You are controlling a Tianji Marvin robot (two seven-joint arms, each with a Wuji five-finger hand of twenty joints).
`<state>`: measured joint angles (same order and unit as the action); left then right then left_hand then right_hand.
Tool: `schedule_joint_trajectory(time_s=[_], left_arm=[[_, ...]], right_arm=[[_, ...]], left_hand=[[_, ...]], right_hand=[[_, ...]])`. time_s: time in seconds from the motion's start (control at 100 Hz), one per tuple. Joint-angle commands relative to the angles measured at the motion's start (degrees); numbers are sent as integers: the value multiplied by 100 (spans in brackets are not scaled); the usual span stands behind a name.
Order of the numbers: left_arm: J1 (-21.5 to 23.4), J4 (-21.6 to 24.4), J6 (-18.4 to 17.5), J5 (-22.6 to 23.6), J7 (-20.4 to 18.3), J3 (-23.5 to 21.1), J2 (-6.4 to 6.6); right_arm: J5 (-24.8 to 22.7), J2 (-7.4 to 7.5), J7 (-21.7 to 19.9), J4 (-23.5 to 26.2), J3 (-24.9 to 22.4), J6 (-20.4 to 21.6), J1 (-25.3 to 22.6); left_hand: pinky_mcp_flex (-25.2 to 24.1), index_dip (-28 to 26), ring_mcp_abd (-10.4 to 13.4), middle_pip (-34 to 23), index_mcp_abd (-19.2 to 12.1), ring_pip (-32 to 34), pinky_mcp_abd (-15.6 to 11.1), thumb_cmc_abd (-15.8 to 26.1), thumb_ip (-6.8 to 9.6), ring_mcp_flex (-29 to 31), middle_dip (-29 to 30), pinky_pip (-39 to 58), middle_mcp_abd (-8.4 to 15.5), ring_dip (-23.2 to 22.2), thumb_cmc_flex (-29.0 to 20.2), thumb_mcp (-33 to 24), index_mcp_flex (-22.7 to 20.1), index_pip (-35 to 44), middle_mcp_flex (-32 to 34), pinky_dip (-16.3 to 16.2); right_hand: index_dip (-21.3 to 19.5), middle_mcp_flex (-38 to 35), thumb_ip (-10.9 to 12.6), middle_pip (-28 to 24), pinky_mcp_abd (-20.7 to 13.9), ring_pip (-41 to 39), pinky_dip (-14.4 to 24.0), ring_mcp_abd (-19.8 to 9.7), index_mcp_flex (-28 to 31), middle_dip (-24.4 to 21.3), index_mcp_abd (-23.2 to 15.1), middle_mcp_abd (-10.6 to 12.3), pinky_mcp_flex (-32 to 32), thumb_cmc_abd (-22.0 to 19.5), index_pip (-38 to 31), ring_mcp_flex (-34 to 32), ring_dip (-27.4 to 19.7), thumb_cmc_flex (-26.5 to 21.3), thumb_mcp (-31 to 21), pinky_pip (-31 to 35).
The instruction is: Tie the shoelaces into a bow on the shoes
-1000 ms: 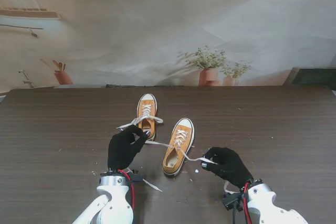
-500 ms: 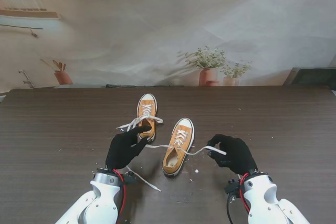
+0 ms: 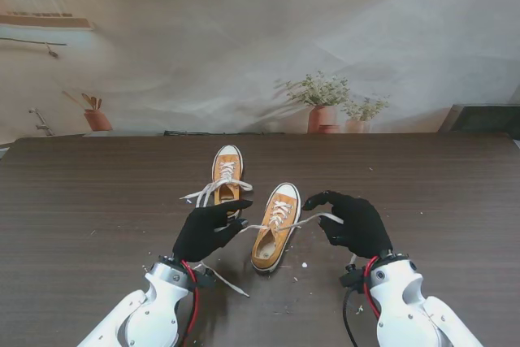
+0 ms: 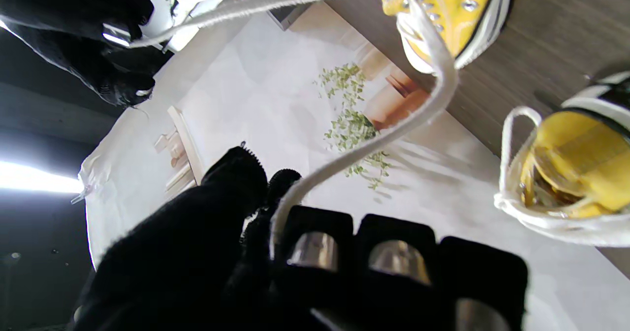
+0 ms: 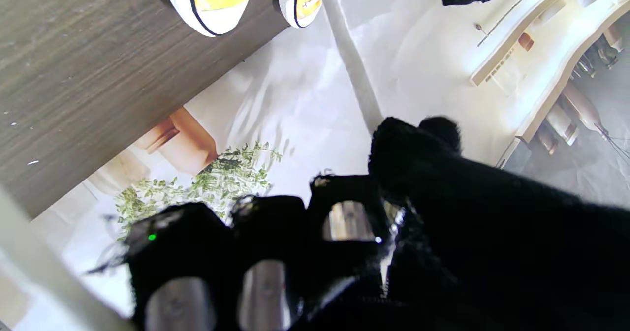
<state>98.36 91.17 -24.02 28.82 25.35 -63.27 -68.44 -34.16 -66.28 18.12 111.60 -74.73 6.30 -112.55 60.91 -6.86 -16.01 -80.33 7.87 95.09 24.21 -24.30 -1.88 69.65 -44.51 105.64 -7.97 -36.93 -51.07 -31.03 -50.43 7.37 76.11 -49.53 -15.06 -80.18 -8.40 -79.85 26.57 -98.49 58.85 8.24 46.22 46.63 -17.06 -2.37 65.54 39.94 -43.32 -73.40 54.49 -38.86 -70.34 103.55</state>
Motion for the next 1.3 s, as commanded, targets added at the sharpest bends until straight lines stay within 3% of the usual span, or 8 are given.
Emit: schedule_joint_trajectory(time_s=[0.0, 0.05, 0.14, 0.53, 0.74, 0.95, 1.04, 1.29], left_arm=[[-49, 24, -36, 7, -138, 66, -3], [-76, 3, -53, -22, -134, 113, -12], [-126, -23, -83, -46, -198, 185, -5], [-870, -688, -423, -393, -391, 900, -98], [-1107, -757, -537, -976, -1107, 1173, -36], [-1220, -735, -324, -875, -1174, 1329, -15], [-1206, -636, -71, -720, -1125, 1338, -6], [-956, -406, 615, -420, -105, 1205, -211]], right_arm=[[22, 22, -201, 115, -9, 7, -10], [-123, 55, -294, 138, -39, 8, -19], [-281, 77, -299, 114, -27, 91, 14], [-787, 156, -315, 131, 277, 280, 163], [-902, 173, -301, 114, 480, 301, 291], [-870, 174, -299, 113, 617, 331, 325], [-881, 184, -329, 107, 641, 353, 324], [-1030, 238, -504, 10, 554, 406, 306]], left_hand=[[224, 110, -229, -44, -347, 272, -1430, -172, -72, 290, 109, 1434, -283, -34, 182, -179, 105, -105, 208, 86], [223, 109, -227, -40, -325, 267, -1430, -186, -73, 292, 109, 1434, -281, -33, 192, -191, 113, -110, 210, 100], [221, 119, -221, -23, -289, 253, -1428, -211, -78, 289, 113, 1434, -273, -29, 234, -198, 213, -153, 206, 126], [221, 155, -101, 215, -496, 100, -1572, -1149, -262, 297, 153, 1434, -146, 26, 560, -212, 573, -298, 218, 406], [220, 136, -135, 229, -405, 74, -1551, -1253, -301, 296, 165, 1434, -223, 33, 570, -316, 427, -243, 229, 416], [217, 47, -173, 169, -660, 86, -1529, -869, -282, 296, 180, 1434, -289, 29, 579, -396, -212, 16, 231, 404], [209, 112, -177, 51, -807, 76, -1419, 151, -63, 297, 266, 1434, -127, 43, -512, 1749, -613, 2175, 213, 395], [202, -620, -191, 14, -248, 71, -1327, 416, -33, 295, 287, 1434, -133, 71, -755, 1968, -402, 3630, 214, 343]], right_hand=[[288, -311, -37, -22, -119, -490, -130, -145, 624, -67, -430, -151, 192, -95, -313, -140, -92, -126, -229, 1643], [804, -312, -316, -8, -142, -484, -190, -227, 1220, -78, -460, -151, 187, 45, -828, -144, -108, -192, -224, 1643], [74, -311, -541, -15, -238, -488, -251, -293, 1560, -82, -255, -86, 197, 148, -1153, -147, -94, -208, -276, 1643], [-225, -308, -653, -37, -252, -488, -256, -342, 1465, -66, -120, -42, 200, 157, -1030, -150, -89, -170, -239, 1643], [-225, -308, -658, -31, -254, -485, -258, -353, 1447, -63, -133, -19, 200, 142, -1007, -151, -91, -161, -227, 1643], [-231, -309, -660, -28, -254, -484, -258, -351, 1443, -60, -121, -25, 200, 132, -1010, -151, -93, -165, -220, 1643], [-240, -308, -664, -28, -254, -483, -258, -356, 1441, -58, -121, -2, 200, 128, -1020, -151, -94, -157, -213, 1643], [-170, -302, -734, 4, -288, -464, -286, -402, 1248, -62, -117, 119, 202, 107, -978, -156, -112, -64, -142, 1643]])
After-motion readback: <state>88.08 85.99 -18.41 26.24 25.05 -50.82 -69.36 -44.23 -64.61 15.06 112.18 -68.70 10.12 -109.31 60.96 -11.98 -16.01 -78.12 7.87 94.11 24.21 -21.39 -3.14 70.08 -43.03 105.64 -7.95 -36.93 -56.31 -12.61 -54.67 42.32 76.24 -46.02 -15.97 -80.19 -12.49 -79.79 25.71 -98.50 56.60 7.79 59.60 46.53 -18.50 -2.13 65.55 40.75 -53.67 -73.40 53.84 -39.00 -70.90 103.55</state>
